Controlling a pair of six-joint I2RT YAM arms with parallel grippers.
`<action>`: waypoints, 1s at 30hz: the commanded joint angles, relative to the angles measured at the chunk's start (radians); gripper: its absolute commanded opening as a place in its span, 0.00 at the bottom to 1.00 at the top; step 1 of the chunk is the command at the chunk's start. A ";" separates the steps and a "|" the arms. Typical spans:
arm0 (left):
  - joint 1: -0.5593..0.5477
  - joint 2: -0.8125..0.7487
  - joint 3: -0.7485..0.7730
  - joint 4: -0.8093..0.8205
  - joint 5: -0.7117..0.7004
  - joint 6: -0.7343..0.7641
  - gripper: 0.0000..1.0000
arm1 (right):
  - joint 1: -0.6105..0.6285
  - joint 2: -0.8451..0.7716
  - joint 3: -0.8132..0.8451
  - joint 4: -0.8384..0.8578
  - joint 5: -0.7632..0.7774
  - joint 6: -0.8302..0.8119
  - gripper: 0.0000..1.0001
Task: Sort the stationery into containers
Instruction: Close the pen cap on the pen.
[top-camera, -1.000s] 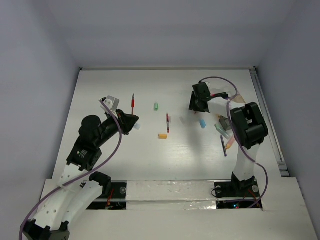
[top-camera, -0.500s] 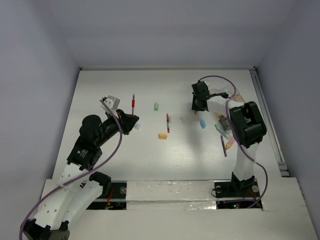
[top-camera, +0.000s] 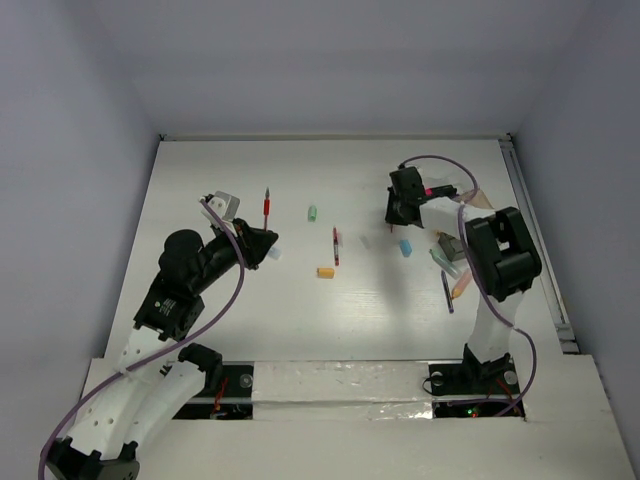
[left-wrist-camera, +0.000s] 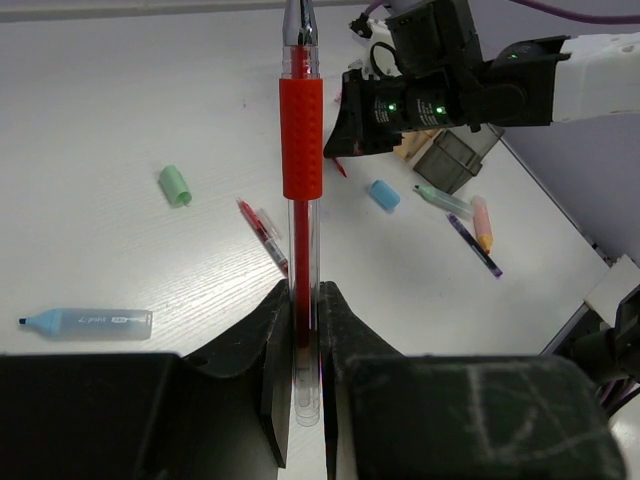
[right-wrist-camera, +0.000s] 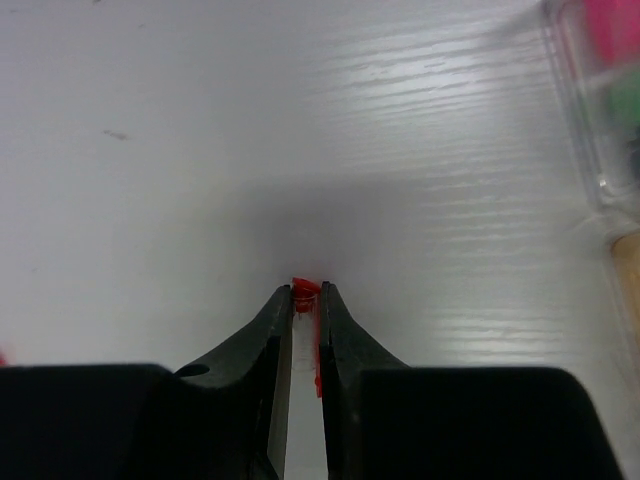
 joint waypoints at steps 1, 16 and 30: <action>0.004 0.000 0.021 0.040 0.016 0.000 0.00 | 0.001 -0.110 -0.058 0.149 -0.068 0.044 0.00; 0.070 0.079 0.010 0.110 0.154 -0.031 0.00 | 0.211 -0.432 -0.199 0.718 -0.260 0.291 0.00; 0.081 0.103 0.000 0.129 0.208 -0.049 0.00 | 0.408 -0.283 -0.032 1.110 -0.224 0.337 0.00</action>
